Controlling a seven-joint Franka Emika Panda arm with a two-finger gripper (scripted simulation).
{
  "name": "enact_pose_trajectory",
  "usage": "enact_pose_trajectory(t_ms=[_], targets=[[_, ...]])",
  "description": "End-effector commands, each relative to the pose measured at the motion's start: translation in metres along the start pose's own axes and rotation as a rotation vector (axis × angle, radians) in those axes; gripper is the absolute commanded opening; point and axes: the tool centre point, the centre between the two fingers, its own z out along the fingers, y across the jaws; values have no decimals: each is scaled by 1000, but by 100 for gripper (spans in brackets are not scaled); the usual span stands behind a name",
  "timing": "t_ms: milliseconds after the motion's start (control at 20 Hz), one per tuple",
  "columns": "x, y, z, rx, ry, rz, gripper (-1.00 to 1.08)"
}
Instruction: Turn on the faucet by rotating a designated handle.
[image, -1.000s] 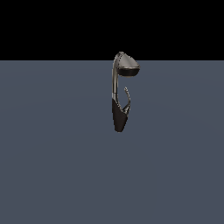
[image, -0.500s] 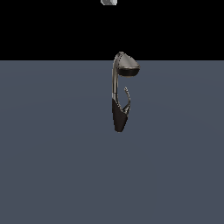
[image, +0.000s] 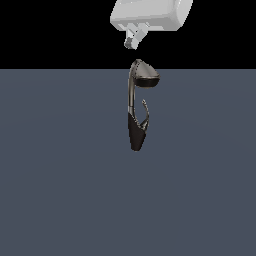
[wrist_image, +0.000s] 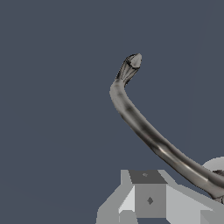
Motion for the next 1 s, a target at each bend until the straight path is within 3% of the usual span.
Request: enact_pose_trajectory(t_ms=[0, 550, 950], targets=[[19, -5, 11, 26, -33, 68, -100], [104, -15, 65, 147, -182, 369, -100], [145, -14, 97, 211, -261, 523, -100]])
